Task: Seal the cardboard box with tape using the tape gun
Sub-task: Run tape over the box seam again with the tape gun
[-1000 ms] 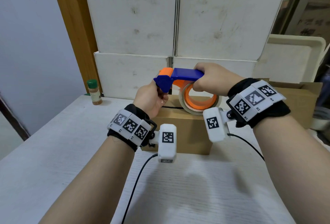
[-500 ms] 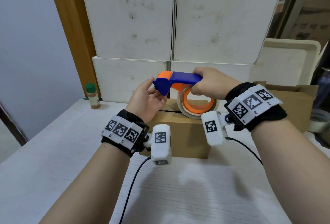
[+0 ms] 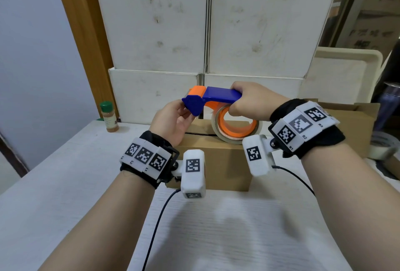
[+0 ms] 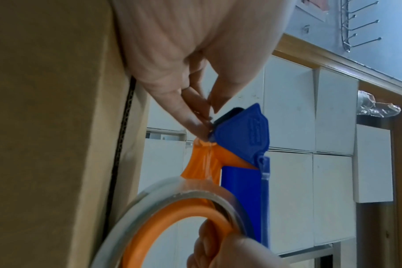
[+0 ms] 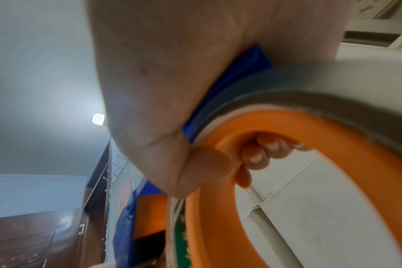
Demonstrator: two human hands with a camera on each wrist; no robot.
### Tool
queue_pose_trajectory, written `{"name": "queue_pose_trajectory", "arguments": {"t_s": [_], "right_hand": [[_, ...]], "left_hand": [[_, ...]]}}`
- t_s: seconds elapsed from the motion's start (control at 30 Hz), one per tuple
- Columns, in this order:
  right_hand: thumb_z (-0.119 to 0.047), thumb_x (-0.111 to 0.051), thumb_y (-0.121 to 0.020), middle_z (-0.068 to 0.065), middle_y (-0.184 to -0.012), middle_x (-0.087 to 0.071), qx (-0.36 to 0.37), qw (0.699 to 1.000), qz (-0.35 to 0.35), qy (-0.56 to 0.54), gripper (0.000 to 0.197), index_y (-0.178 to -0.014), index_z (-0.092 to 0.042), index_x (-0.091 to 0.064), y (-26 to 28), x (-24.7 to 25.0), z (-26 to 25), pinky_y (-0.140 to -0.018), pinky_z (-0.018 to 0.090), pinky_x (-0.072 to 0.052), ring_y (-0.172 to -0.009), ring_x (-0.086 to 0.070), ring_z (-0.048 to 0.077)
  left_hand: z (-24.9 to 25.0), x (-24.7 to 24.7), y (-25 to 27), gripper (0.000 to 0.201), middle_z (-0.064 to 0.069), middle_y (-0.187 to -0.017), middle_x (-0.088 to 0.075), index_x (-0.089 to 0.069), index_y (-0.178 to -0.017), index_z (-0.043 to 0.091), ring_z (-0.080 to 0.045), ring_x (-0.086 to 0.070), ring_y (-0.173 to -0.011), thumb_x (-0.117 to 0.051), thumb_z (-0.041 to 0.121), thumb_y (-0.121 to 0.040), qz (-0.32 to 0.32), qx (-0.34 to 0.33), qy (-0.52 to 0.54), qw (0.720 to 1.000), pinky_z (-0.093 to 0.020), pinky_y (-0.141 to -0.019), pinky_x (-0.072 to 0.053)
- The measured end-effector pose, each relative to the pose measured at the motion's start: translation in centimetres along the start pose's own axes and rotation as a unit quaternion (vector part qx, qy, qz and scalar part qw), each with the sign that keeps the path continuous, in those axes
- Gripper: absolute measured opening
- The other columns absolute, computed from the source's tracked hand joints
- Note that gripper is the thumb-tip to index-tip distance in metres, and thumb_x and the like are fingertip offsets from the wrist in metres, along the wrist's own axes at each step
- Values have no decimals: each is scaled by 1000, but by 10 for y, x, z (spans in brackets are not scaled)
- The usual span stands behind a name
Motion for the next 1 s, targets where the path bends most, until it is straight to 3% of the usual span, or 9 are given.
{"name": "queue_pose_trajectory", "arguments": {"t_s": [0.07, 0.17, 0.27, 0.33, 0.47, 0.73, 0.83, 0.87, 1.0], "right_hand": [[-10, -61, -79, -2, -74, -48, 2, 1000, -2, 17, 24, -97, -18, -48, 1, 0, -3, -54, 22, -34, -64, -46, 13], [-8, -59, -79, -3, -74, -47, 2, 998, -8, 54, 25, -97, -20, -46, 2, 2, -6, -53, 22, -33, -64, -46, 13], [-7, -57, -78, -2, -75, -48, 4, 998, -9, 67, 27, -98, -21, -47, 2, 2, -9, -53, 22, -34, -63, -46, 12], [-7, -56, -78, -2, -76, -49, 7, 997, -13, 77, 28, -99, -21, -47, 1, 2, -12, -54, 21, -35, -64, -47, 11], [-7, -56, -78, -2, -76, -49, 8, 997, -19, 80, 29, -100, -22, -46, -1, -1, -12, -55, 22, -37, -64, -47, 12], [-6, -54, -78, -3, -75, -46, 18, 996, -20, 82, 27, -100, -21, -46, 1, -2, -14, -54, 21, -35, -63, -45, 11], [-7, -53, -78, -3, -75, -47, 14, 995, -25, 92, 25, -99, -21, -47, 0, -2, -14, -54, 22, -35, -63, -45, 12], [-7, -52, -78, -2, -74, -47, 4, 994, -25, 102, 24, -97, -21, -47, 0, 1, -11, -54, 23, -35, -62, -45, 12], [-9, -51, -76, -1, -75, -49, 3, 989, -9, 147, 18, -91, -20, -50, 1, 12, -2, -53, 23, -33, -65, -47, 16]], "left_hand": [[2, 0, -1, 14, -10, -80, -63, -53, -88, 1, -15, -61, -77, -41, -5, -91, 4, -3, -9, 1000, -21, -65, -55], [6, 3, -4, 21, -7, -81, -55, -49, -80, 5, -12, -58, -73, -36, -6, -93, 32, -24, -37, 999, -16, -58, -54], [10, 9, -11, 11, -13, -87, -58, -51, -95, -2, -17, -61, -79, -41, -6, -93, 58, -13, -2, 998, -23, -52, -55], [13, 13, -14, 16, -14, -91, -58, -50, -106, -3, -19, -62, -82, -42, -7, -92, 76, -5, -1, 997, -24, -49, -55], [20, 16, -14, 12, -16, -98, -55, -52, -99, -3, -22, -62, -86, -45, -8, -90, 85, -11, -34, 996, -23, -50, -56], [18, 21, -12, 15, -12, -82, -52, -49, -84, 0, -16, -58, -72, -39, -9, -92, 125, -1, -6, 992, -21, -43, -53], [21, 30, -12, 20, -7, -76, -51, -46, -78, 2, -20, -57, -71, -39, 1, -96, 161, 36, 130, 978, -22, -56, -54], [33, 40, -12, 20, -6, -75, -50, -46, -78, 4, -23, -56, -70, -40, 5, -97, 174, 19, 81, 981, -25, -60, -51], [91, 98, -16, 27, 1, -68, -38, -42, -76, 11, -6, -44, -59, -33, 10, -101, 233, -78, -12, 969, -14, -38, -45]]}}
Point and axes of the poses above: each hand's wrist, its own y-axis away from the middle knuckle, its own x-axis out of the back of the hand, z = x × y, the point moved 5 cm from there along -y, towards the middle knuckle
